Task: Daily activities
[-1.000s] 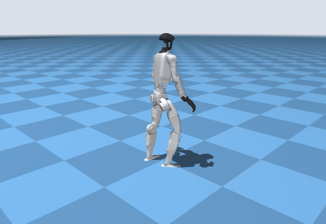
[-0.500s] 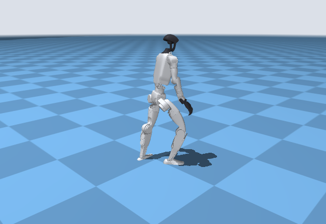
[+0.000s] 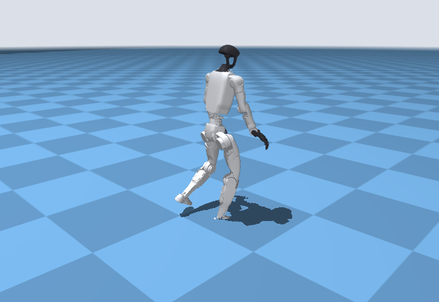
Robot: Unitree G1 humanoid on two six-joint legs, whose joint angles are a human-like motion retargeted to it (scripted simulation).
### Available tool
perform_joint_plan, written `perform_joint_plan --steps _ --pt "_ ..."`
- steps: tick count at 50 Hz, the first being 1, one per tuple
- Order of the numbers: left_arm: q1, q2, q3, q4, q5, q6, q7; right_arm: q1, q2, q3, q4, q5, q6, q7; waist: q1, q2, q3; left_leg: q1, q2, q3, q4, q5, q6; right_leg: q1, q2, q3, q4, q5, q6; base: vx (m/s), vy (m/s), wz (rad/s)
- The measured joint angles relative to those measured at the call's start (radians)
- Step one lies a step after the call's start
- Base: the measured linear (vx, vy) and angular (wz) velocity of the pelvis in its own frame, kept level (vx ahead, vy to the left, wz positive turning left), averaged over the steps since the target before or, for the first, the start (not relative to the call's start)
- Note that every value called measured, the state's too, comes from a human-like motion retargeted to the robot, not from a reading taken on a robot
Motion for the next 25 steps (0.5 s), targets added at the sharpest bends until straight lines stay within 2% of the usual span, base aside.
perform_joint_plan --steps 3,7,10,12,13,15,20,25 --pt "0.02 -0.015 0.013 -0.008 0.012 -0.001 -0.005 -0.005 -0.008 -0.01 -0.015 -0.013 0.004 -0.004 0.049 0.009 0.007 -0.096 -0.034 0.004 -0.052 -0.061 -0.011 0.09 0.034 0.003 -0.074 -0.005 0.005 0.47 -0.01 0.01" --pt "0.055 -0.033 0.031 0.002 0.02 -0.006 -0.006 0.0 -0.004 -0.025 -0.033 -0.018 -0.002 -0.002 0.079 -0.004 0.018 -0.181 -0.11 0.035 -0.304 -0.054 -0.054 0.207 0.031 -0.002 -0.164 -0.022 0.021 0.49 0.03 0.24" --pt "0.079 -0.048 0.037 0.032 0.024 -0.008 -0.009 0.008 0.003 -0.027 -0.03 -0.029 -0.011 0.004 0.073 -0.038 0.012 -0.202 -0.206 0.068 -0.61 0.042 -0.091 0.273 -0.006 -0.019 -0.208 -0.043 0.038 0.47 0.07 0.41" --pt "0.096 -0.055 0.039 0.053 0.027 -0.006 -0.015 0.02 0.011 -0.024 -0.019 -0.039 -0.012 0.009 0.069 -0.04 0.001 -0.217 -0.235 0.066 -0.761 0.092 -0.115 0.289 -0.009 -0.025 -0.18 -0.076 0.042 0.44 0.1 0.32" --pt "0.101 -0.057 0.041 0.065 0.026 -0.006 -0.019 0.025 0.017 -0.022 -0.009 -0.044 -0.012 0.013 0.059 -0.058 -0.005 -0.187 -0.278 0.075 -0.897 0.148 -0.118 0.29 -0.029 -0.027 -0.157 -0.099 0.044 0.44 0.12 0.35" --pt "0.116 -0.062 0.044 0.082 0.021 -0.002 -0.025 0.045 0.027 -0.021 0.007 -0.047 -0.009 0.02 0.051 -0.068 -0.016 -0.19 -0.294 0.072 -0.954 0.185 -0.12 0.295 -0.045 -0.024 -0.106 -0.141 0.046 0.44 0.13 0.23" --pt "0.125 -0.057 0.054 0.111 -0.011 0.008 -0.042 0.112 0.052 -0.032 0.061 -0.029 -0.003 0.049 0.032 -0.133 -0.04 -0.168 -0.34 0.084 -0.868 0.21 -0.058 0.273 -0.139 0.021 0.126 -0.248 0.054 0.45 0.14 0.18" --pt "0.091 -0.035 0.049 0.069 -0.055 -0.001 -0.035 0.167 0.061 -0.039 0.07 -0.007 0.009 0.084 -0.016 -0.227 -0.039 -0.092 -0.467 0.104 -0.866 0.147 0.002 0.161 -0.314 0.081 0.521 -0.176 0.096 0.4 0.15 0.45"
